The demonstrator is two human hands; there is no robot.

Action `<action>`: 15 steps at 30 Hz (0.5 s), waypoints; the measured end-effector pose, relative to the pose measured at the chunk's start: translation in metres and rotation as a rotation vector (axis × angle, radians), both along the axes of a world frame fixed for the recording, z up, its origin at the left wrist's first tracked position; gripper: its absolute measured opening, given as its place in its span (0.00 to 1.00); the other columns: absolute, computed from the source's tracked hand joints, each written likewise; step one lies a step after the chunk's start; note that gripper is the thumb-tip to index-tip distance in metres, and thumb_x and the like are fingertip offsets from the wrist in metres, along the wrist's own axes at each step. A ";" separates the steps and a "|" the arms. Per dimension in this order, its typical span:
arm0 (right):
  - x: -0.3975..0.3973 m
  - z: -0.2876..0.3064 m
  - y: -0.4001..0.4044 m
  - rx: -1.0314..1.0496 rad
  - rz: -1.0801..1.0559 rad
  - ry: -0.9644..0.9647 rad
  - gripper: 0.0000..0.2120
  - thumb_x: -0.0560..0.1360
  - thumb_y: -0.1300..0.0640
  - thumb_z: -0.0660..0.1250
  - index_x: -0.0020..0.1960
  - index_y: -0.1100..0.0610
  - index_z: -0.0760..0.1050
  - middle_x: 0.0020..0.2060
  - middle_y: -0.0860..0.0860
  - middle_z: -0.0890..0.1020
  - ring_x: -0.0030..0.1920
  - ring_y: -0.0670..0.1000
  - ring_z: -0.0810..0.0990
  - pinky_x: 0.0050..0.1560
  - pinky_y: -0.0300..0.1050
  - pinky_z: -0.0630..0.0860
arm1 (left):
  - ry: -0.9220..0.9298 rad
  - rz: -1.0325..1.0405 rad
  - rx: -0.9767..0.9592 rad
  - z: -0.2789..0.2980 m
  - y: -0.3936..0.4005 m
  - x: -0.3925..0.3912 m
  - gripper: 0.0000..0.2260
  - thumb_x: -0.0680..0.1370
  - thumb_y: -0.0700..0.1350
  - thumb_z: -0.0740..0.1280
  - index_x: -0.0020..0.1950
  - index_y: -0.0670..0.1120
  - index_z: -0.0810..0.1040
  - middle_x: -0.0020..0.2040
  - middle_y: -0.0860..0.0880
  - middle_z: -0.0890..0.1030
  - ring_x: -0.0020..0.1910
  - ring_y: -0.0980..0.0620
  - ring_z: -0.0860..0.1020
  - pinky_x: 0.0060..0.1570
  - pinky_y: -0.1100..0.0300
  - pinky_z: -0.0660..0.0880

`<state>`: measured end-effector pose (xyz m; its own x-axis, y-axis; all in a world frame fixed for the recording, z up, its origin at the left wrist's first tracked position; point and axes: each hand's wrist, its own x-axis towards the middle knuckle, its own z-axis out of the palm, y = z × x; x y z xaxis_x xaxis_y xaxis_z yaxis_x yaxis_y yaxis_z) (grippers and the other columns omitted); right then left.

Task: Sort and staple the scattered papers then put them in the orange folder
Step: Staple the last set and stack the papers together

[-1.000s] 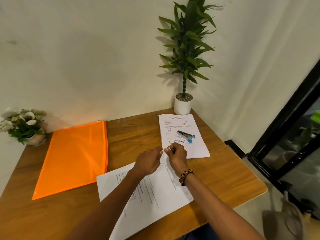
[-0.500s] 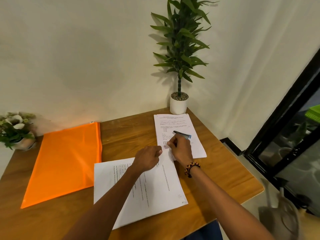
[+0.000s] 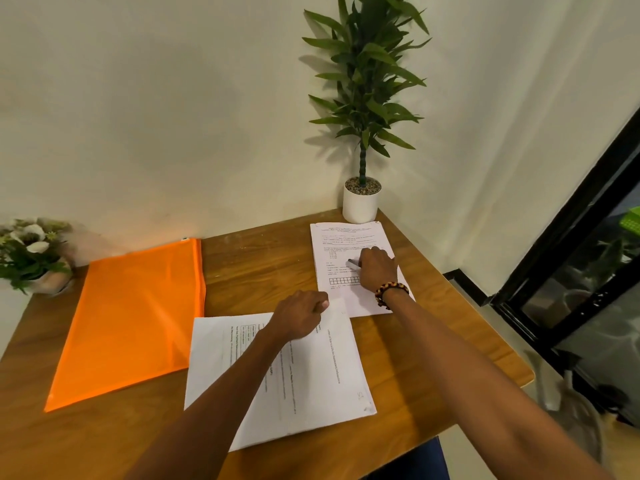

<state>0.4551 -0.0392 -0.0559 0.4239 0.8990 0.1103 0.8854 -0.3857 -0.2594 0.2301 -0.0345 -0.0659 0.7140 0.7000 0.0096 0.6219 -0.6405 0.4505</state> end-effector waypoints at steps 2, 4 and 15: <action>0.000 0.006 0.002 0.071 -0.037 0.279 0.06 0.76 0.57 0.70 0.48 0.59 0.76 0.49 0.56 0.81 0.53 0.59 0.80 0.47 0.50 0.75 | 0.004 -0.020 0.013 0.002 -0.001 -0.001 0.12 0.86 0.51 0.55 0.43 0.52 0.69 0.33 0.57 0.69 0.32 0.55 0.69 0.32 0.62 0.61; -0.005 0.019 -0.002 0.103 -0.082 0.684 0.07 0.77 0.59 0.72 0.46 0.60 0.75 0.48 0.58 0.82 0.51 0.57 0.83 0.49 0.51 0.81 | 0.018 -0.035 0.007 0.005 -0.002 -0.001 0.12 0.86 0.51 0.56 0.44 0.52 0.69 0.33 0.58 0.69 0.32 0.55 0.69 0.33 0.62 0.62; -0.026 0.043 -0.031 -0.320 -0.052 1.362 0.07 0.78 0.63 0.71 0.54 0.63 0.78 0.50 0.60 0.84 0.50 0.58 0.85 0.61 0.56 0.81 | 0.061 -0.059 -0.177 0.019 -0.014 0.002 0.15 0.85 0.51 0.58 0.63 0.45 0.79 0.59 0.46 0.82 0.52 0.49 0.76 0.51 0.55 0.73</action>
